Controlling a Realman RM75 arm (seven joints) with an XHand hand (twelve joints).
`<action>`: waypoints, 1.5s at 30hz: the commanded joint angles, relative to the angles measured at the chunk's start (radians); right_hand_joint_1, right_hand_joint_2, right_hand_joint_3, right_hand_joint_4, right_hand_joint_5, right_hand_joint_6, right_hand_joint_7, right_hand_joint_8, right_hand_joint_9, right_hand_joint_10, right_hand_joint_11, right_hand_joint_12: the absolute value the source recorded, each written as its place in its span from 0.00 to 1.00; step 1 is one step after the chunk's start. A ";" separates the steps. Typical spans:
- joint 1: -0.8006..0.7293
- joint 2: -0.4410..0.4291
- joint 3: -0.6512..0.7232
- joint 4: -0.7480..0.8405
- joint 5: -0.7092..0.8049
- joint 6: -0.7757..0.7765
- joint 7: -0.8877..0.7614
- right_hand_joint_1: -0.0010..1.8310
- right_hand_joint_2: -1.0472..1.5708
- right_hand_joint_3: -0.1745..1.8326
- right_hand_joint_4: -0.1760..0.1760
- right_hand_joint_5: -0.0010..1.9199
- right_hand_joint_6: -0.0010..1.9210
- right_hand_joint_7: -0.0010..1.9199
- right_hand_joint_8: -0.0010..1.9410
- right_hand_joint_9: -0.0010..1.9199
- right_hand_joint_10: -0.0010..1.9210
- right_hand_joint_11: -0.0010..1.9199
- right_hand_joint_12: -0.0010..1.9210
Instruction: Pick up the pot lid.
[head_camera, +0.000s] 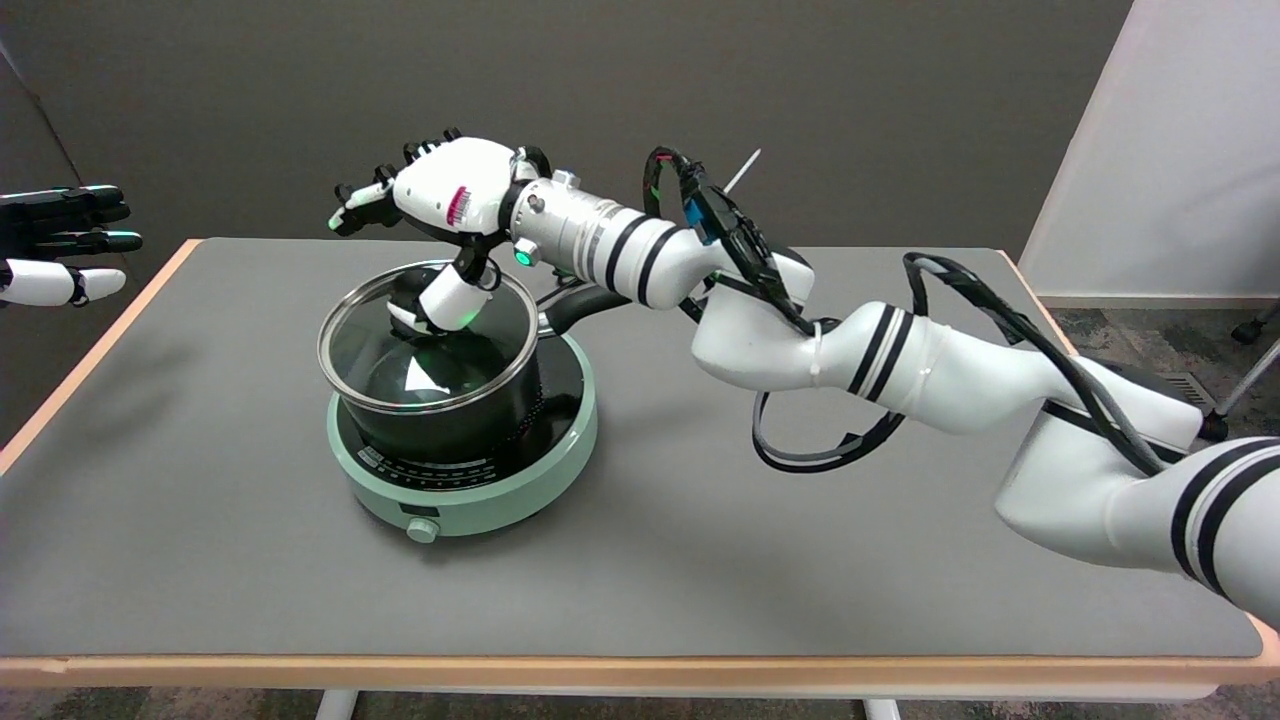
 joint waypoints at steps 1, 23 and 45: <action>-0.036 0.092 -0.001 0.174 0.001 -0.111 -0.039 0.43 0.61 0.58 1.00 0.25 0.11 0.34 0.11 0.33 0.20 0.20 0.32; -0.019 0.103 -0.001 0.212 0.055 -0.119 -0.043 0.42 0.61 0.57 1.00 0.25 0.11 0.34 0.11 0.33 0.20 0.20 0.32; -0.003 0.032 -0.002 0.102 0.348 -0.142 -0.316 0.46 0.63 0.55 1.00 0.31 0.17 0.35 0.12 0.35 0.20 0.21 0.30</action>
